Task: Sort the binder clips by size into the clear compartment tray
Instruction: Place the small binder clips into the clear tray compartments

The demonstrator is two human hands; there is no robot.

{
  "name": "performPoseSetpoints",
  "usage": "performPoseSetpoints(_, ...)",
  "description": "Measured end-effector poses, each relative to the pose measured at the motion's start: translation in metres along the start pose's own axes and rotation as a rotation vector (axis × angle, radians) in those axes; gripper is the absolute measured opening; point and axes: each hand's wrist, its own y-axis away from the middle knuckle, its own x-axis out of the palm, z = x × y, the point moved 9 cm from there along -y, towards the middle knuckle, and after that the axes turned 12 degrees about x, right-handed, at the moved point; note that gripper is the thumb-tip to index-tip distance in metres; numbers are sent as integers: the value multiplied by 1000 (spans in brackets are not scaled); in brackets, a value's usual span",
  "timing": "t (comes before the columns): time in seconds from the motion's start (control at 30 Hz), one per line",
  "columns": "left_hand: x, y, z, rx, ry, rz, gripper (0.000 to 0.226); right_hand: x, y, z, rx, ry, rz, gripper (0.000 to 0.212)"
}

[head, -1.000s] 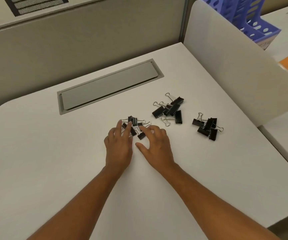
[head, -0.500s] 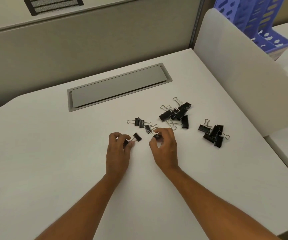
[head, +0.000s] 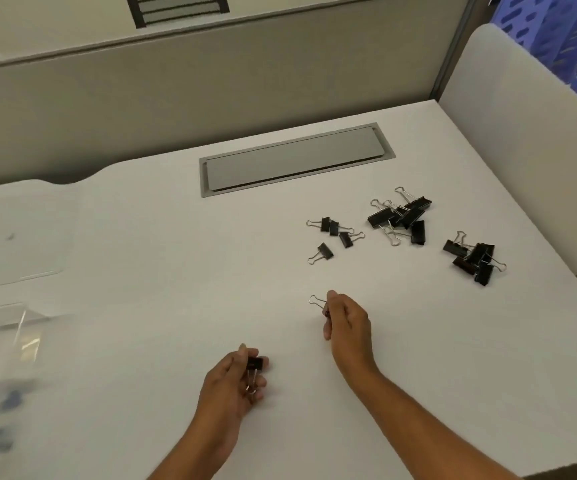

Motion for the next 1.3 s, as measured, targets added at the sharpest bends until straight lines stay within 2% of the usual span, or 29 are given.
performPoseSetpoints(0.1,-22,5,-11,-6,20,40,28,53,35,-9,61,6,167,34)
performPoseSetpoints(0.2,-46,5,-37,72,18,94,25,104,71,-18,147,-38,305,16)
performPoseSetpoints(0.3,-77,10,-68,159,34,139,25,147,102,-23,185,-67,360,15)
performPoseSetpoints(0.4,-128,21,-92,213,55,115,20,194,136,-21,208,-94,404,16)
performPoseSetpoints(0.53,-219,39,-124,343,-100,-7,8,261,173,-16,191,-5,454,10)
performPoseSetpoints(0.63,-305,50,-153,488,-241,-225,13,313,194,-12,140,106,467,10)
performPoseSetpoints(0.73,-389,57,-184,608,-267,-438,18,364,216,-8,60,217,492,13)
performPoseSetpoints(0.9,-496,37,-226,696,-450,-688,21,434,258,3,-54,352,596,25)
performPoseSetpoints(1.0,-524,7,-252,735,-584,-717,20,465,270,13,-89,366,644,25)
performPoseSetpoints(1.1,-537,-26,-271,721,-741,-681,20,490,277,29,-162,398,683,22)
performPoseSetpoints(1.23,-554,-53,-257,569,-852,-658,20,522,277,51,-284,483,703,20)
performPoseSetpoints(1.3,-558,-53,-245,579,-910,-677,19,541,275,60,-331,529,710,22)
